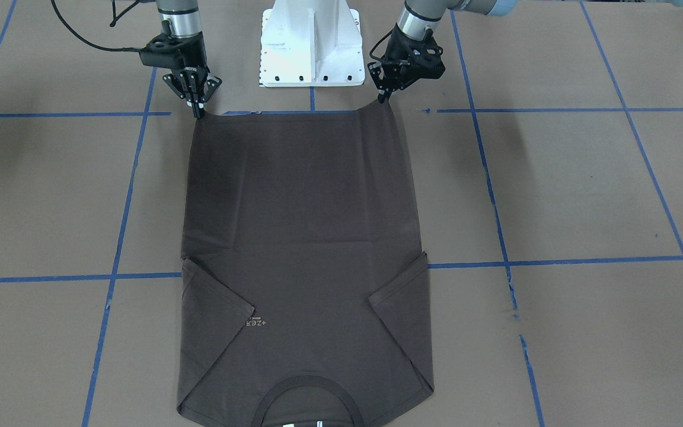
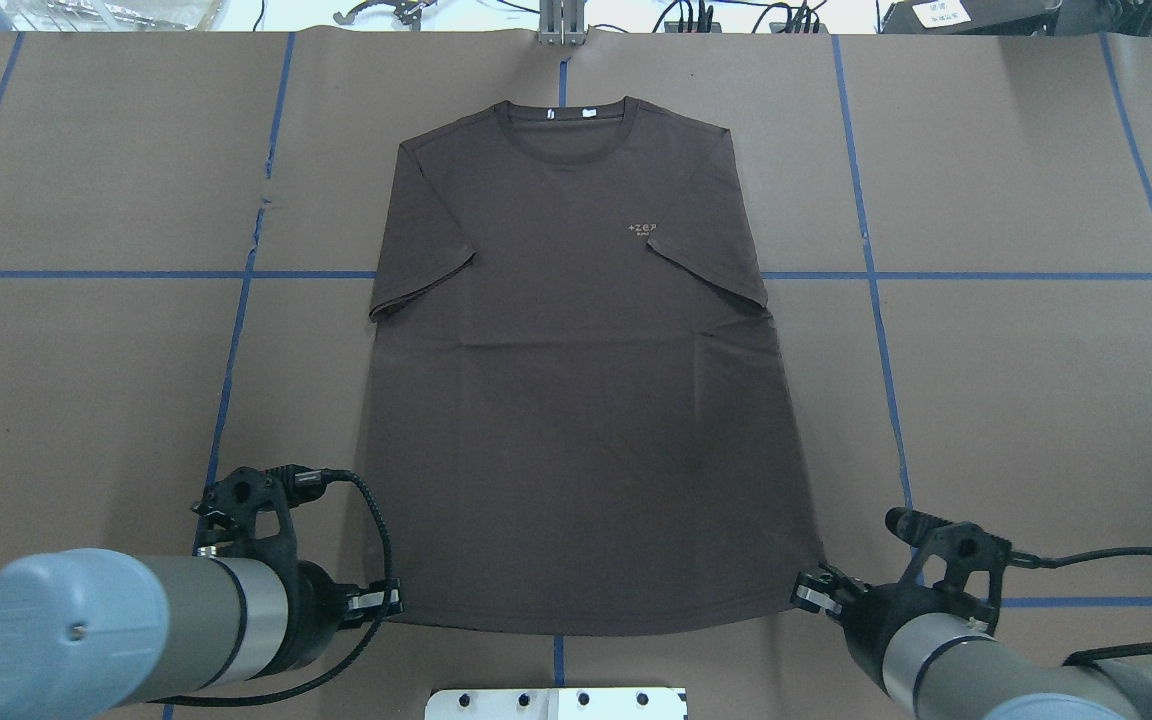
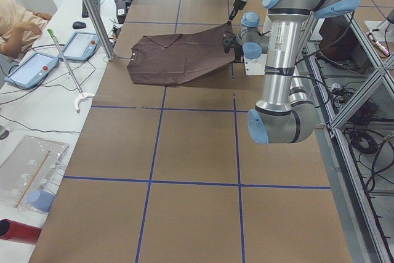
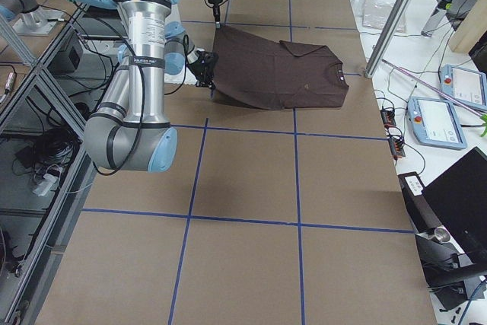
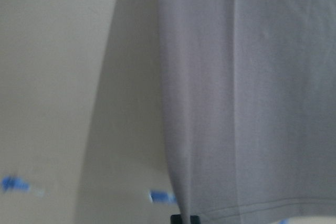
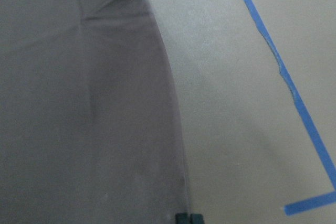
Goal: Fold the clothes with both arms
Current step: 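Lift the hem with both grippers and fold it toward the collar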
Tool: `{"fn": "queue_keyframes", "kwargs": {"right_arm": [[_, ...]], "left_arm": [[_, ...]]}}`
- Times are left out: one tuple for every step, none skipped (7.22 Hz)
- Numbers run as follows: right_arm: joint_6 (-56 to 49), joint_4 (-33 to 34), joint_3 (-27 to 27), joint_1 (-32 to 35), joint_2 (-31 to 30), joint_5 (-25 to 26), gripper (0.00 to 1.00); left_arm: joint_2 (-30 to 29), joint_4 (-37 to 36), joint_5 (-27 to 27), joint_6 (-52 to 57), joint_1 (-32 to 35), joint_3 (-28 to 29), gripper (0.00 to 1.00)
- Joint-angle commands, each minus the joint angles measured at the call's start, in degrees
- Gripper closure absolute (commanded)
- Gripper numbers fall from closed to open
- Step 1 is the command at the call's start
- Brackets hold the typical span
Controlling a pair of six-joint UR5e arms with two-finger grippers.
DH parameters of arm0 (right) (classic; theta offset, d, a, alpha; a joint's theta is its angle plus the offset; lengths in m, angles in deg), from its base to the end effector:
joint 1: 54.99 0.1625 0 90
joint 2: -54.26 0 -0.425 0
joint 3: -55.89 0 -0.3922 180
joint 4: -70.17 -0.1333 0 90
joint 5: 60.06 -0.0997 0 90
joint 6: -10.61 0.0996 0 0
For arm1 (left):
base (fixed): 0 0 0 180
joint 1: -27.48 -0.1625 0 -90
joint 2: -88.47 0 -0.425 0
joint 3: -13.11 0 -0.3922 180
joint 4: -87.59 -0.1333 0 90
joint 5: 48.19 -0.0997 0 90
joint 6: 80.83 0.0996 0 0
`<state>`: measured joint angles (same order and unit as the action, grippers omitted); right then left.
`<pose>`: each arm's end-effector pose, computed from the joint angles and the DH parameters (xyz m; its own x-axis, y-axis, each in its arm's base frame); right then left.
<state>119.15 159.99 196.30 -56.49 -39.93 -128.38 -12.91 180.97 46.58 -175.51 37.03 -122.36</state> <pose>-0.3804 -0.1602 0.2948 0.5763 0.2805 0.7676 -0.4497 0.8931 0.0113 0.4072 -0.1953 0.2135 0.4803 -0.1633 -0.8618 0.1338 0.9847 -0.1120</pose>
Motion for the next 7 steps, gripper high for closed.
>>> {"fn": "queue_keyframes", "kwargs": {"right_arm": [[0.01,13.14,13.81,-0.43,0.67,-4.89,1.00],[-0.43,13.62,13.49,1.22,2.86,-5.34,1.00],[-4.09,13.71,12.62,6.37,6.10,-8.30,1.00],[-10.13,13.71,8.60,15.21,10.40,-13.90,1.00],[-14.97,13.71,2.65,24.44,16.53,-19.09,1.00],[-17.89,13.62,-4.55,31.75,22.07,-23.84,1.00],[-21.49,13.10,-12.45,36.35,27.70,-25.19,1.00]], "left_arm": [[-1.18,-13.18,4.26,-0.07,0.03,-12.25,1.00],[-2.23,-13.40,4.28,0.89,0.81,-11.15,1.00],[-3.11,-13.31,4.37,3.25,4.30,-9.49,1.00],[-6.34,-13.75,4.46,10.41,11.30,-6.51,1.00],[-9.68,-14.62,5.85,14.83,17.28,-2.30,1.00],[-12.06,-14.63,7.60,19.31,23.00,1.83,1.00],[-12.87,-14.11,7.80,24.84,27.76,5.87,1.00]]}}
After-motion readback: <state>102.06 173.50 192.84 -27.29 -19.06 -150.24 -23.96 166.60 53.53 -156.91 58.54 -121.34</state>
